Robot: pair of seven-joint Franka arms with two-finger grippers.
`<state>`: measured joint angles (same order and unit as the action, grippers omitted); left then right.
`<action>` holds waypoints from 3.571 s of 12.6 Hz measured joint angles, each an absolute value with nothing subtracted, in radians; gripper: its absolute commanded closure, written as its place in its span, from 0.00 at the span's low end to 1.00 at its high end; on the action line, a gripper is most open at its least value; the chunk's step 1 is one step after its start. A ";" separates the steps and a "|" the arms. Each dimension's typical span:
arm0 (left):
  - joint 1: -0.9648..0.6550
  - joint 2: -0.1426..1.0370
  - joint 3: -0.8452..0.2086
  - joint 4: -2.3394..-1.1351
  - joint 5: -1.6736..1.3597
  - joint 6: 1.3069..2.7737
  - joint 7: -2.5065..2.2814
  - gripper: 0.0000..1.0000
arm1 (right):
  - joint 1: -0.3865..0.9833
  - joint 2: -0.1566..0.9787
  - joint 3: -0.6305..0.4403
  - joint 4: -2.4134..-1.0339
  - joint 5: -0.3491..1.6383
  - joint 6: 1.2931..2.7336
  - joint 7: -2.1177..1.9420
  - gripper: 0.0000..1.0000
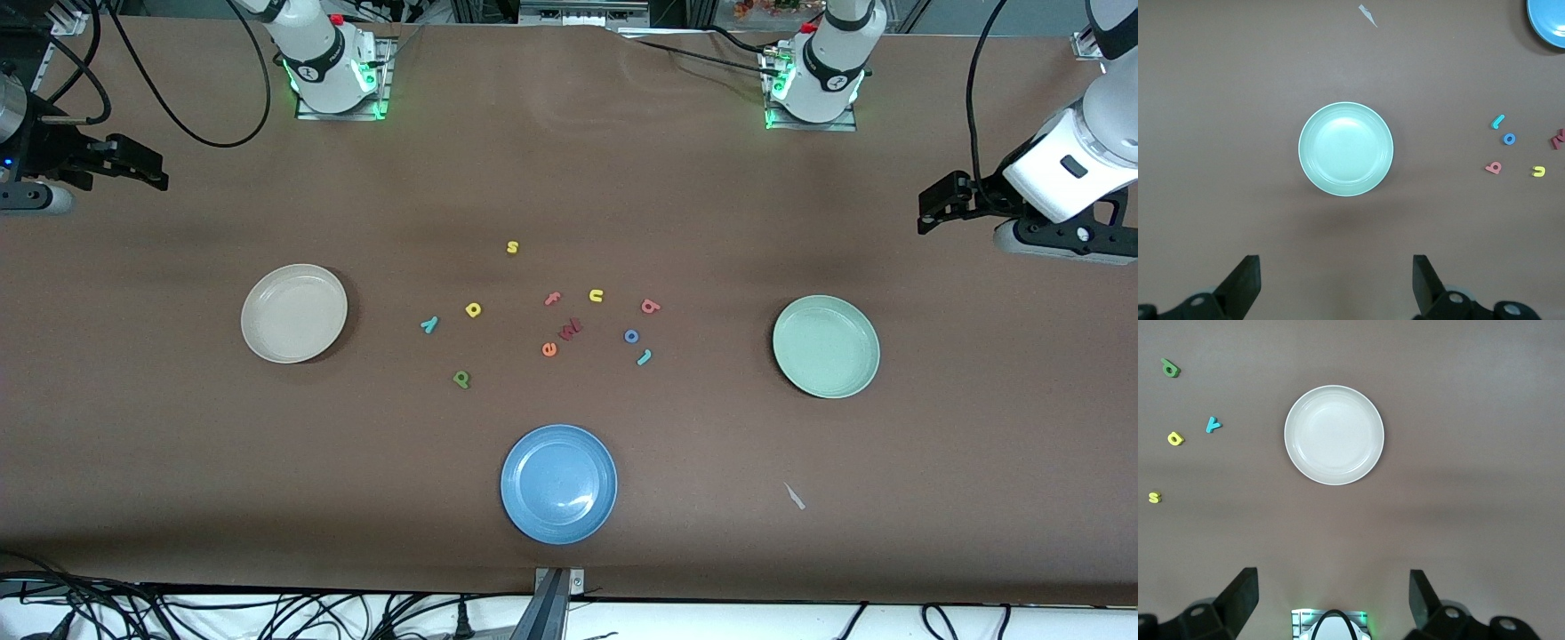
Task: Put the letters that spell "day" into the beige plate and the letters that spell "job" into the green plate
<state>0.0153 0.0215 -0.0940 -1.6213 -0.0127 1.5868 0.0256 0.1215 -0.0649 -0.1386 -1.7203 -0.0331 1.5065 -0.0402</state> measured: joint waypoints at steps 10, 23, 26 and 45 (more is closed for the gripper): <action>0.015 0.022 -0.094 -1.621 -0.013 1.587 0.026 0.00 | 0.122 -0.065 -0.139 -1.720 -0.033 1.503 -0.040 0.00; 0.015 0.022 -0.095 -1.621 -0.013 1.587 0.026 0.00 | 0.122 -0.057 -0.120 -1.720 -0.033 1.499 -0.040 0.00; 0.012 0.027 -0.096 -1.621 -0.013 1.587 0.026 0.00 | 0.123 -0.035 -0.113 -1.720 -0.033 1.498 -0.040 0.00; -0.351 0.391 -0.109 -1.622 -0.013 1.902 -0.464 0.00 | 0.434 0.222 -0.095 -1.854 0.098 2.019 0.995 0.00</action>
<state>-0.3507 0.3914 -0.1092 -1.6218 -0.0131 1.9018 -0.4641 0.4341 0.2221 -0.0948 -1.8542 0.0978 2.0186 0.9948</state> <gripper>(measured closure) 0.000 0.000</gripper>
